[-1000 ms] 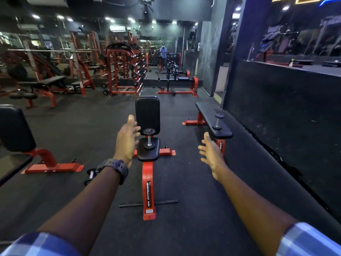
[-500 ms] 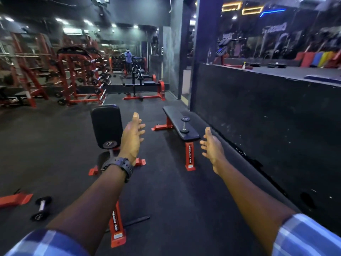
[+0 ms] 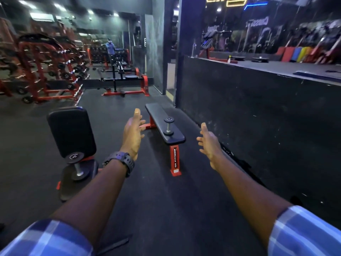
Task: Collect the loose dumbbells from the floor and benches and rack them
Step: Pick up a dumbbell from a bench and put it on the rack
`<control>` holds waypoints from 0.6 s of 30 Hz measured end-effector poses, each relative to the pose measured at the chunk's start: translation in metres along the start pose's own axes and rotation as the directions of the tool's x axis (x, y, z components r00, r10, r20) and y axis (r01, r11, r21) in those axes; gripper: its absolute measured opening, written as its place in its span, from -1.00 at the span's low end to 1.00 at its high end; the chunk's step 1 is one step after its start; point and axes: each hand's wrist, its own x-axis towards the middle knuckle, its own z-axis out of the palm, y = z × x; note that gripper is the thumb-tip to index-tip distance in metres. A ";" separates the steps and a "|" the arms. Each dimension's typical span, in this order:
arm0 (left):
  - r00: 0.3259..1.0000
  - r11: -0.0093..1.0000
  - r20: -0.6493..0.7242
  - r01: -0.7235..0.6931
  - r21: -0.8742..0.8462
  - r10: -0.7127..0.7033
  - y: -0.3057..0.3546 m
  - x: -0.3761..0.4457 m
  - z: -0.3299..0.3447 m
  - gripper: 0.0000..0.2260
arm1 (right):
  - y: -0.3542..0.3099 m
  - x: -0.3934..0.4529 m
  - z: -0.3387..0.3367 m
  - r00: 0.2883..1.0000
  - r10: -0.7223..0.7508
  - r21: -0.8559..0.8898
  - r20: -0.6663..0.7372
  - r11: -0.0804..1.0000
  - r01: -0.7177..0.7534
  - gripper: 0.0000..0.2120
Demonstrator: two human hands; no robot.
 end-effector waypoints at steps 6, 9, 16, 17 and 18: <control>0.999 0.999 0.041 0.022 -0.034 -0.020 -0.022 0.132 0.038 -0.61 | 0.003 0.122 0.032 0.999 0.041 0.023 -0.030 0.999 -0.040 -0.51; 0.997 1.000 0.071 0.001 -0.002 0.000 -0.030 0.198 0.059 -0.63 | 0.000 0.181 0.045 0.998 0.056 0.038 -0.039 0.998 -0.054 -0.52; 0.998 1.000 0.067 0.018 -0.008 -0.018 -0.084 0.340 0.112 -0.55 | 0.020 0.333 0.071 0.995 0.097 0.050 -0.038 0.994 -0.095 -0.43; 0.998 1.000 0.057 0.020 -0.014 -0.019 -0.094 0.361 0.119 -0.56 | 0.026 0.359 0.075 0.994 0.098 0.047 -0.043 0.994 -0.096 -0.41; 0.999 1.000 0.046 0.022 -0.020 -0.022 -0.104 0.382 0.127 -0.57 | 0.032 0.385 0.079 0.994 0.101 0.049 -0.044 0.994 -0.098 -0.41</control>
